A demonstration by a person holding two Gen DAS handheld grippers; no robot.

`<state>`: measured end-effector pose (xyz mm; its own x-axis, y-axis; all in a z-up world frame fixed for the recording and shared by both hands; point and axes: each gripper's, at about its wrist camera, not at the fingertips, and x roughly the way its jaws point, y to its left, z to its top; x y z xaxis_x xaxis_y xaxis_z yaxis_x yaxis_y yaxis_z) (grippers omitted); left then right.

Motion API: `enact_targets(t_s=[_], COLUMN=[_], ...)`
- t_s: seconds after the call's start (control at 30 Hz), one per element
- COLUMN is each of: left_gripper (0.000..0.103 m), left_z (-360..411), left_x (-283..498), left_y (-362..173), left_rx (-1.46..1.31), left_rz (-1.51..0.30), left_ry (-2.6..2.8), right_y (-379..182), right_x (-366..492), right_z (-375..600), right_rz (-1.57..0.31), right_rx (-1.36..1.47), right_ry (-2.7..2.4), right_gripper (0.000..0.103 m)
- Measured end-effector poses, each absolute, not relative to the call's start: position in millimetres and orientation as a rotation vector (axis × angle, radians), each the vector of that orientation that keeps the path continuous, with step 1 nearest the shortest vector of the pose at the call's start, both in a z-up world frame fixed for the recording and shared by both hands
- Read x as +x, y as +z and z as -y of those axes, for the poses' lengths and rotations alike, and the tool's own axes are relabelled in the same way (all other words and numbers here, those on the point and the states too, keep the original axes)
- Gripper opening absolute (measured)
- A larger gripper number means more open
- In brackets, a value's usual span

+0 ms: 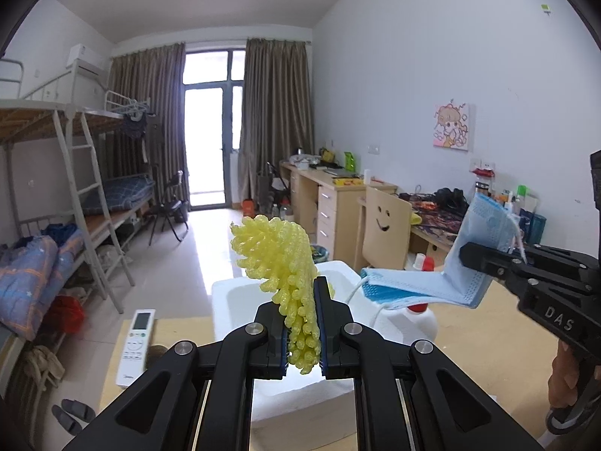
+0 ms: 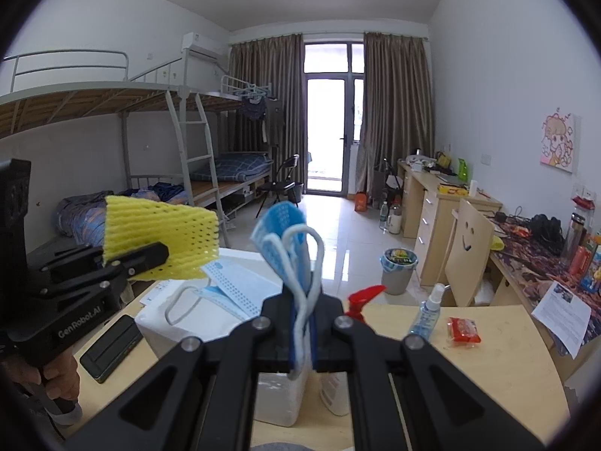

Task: Organize soft objects
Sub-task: 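Lift both held items and carry them over the white foam box, then open the left tool to drop the net while the right tool releases the mask into the box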

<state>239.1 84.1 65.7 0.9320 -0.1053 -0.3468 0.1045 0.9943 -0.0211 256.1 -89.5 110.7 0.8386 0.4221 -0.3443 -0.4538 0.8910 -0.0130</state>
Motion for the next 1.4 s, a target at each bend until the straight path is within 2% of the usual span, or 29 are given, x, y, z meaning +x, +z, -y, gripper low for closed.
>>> enact_targets(t_s=[0.2,0.3,0.37,0.4,0.43,0.47,0.5,0.53,0.6,0.73,1.4], left_gripper=[0.012,0.018,0.029,0.038,0.056,0.066,0.083,0.091,0.096,0.101,0.102], left_z=[-79.3,-78.1,-77.3,-75.8,-75.0,-74.4,-74.8,-75.4,-78.2,-84.4,-128.7], left_x=[250.5,255.4,258.2,258.0,257.4,256.4,254.7,252.4,250.4,251.3,194.3], left_y=[59.3,56.9,55.5,55.3,55.4,56.1,56.4,57.5,58.6,59.9,71.9], left_rx=[-0.004,-0.011,-0.012,-0.01,-0.01,-0.008,-0.008,-0.014,-0.03,-0.049,-0.048], left_rz=[-0.393,-0.41,-0.43,-0.434,-0.433,-0.425,-0.414,-0.396,-0.387,-0.391,-0.351], left_ry=[-0.132,-0.138,-0.129,-0.133,-0.14,-0.134,-0.12,-0.103,-0.099,-0.077,0.139], right_y=[113.2,114.2,114.8,114.9,114.9,115.0,115.1,115.1,115.2,114.0,110.3], right_x=[254.7,253.5,252.8,252.3,251.8,251.6,251.7,252.0,252.1,253.7,264.6], right_z=[105.0,108.1,110.9,112.5,114.1,115.4,116.6,118.2,119.9,120.5,81.0], right_rz=[-0.34,-0.337,-0.336,-0.334,-0.333,-0.332,-0.331,-0.33,-0.329,-0.334,-0.36], right_rx=[-0.078,-0.075,-0.073,-0.073,-0.072,-0.069,-0.066,-0.062,-0.058,-0.056,-0.085], right_ry=[0.416,0.401,0.395,0.39,0.385,0.384,0.381,0.377,0.373,0.371,0.485], right_gripper=[0.008,0.008,0.008,0.008,0.008,0.008,0.008,0.008,0.008,0.008,0.008])
